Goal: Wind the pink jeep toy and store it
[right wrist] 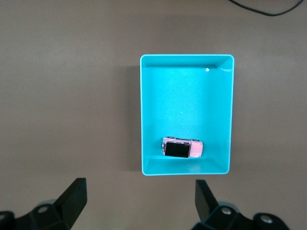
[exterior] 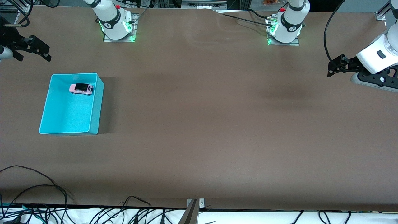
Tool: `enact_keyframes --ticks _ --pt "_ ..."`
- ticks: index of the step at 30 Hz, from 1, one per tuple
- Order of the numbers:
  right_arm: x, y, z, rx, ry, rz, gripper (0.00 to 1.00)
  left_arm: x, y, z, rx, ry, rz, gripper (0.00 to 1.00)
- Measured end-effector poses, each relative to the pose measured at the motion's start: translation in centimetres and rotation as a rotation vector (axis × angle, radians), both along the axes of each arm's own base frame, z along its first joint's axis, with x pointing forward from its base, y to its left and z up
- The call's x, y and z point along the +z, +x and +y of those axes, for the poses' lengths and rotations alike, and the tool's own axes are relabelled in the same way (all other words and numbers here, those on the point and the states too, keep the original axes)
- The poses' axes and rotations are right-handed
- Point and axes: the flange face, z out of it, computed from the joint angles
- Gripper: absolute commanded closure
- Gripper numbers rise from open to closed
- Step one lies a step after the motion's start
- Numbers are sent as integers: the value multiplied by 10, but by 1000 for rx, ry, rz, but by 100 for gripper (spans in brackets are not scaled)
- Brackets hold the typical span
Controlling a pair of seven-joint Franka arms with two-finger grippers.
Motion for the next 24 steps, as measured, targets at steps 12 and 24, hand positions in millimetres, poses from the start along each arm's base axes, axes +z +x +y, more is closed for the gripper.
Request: enact_keyframes --ticks 12,24 --pt "-6 30 6 12 -5 -1 0 0 0 0 0 0 0 0" --pt "-7 33 11 22 -6 8 0 0 0 0 0 0 0 0"
